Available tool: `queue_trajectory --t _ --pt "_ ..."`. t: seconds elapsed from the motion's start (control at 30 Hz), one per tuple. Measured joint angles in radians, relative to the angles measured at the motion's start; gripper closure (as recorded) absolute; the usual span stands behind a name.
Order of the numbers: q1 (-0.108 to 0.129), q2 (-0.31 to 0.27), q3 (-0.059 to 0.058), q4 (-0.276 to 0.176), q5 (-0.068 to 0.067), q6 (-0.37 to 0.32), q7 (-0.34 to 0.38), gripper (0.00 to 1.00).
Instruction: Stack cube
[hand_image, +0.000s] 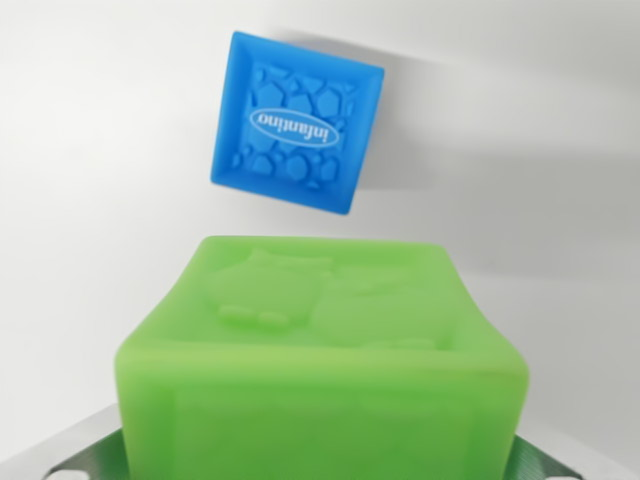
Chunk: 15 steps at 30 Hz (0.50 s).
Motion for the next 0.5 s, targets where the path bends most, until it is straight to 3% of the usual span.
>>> queue_trajectory --t 0.5 --pt "0.021 0.06 0.0 0.102 0.003 -0.041 0.154 1.0"
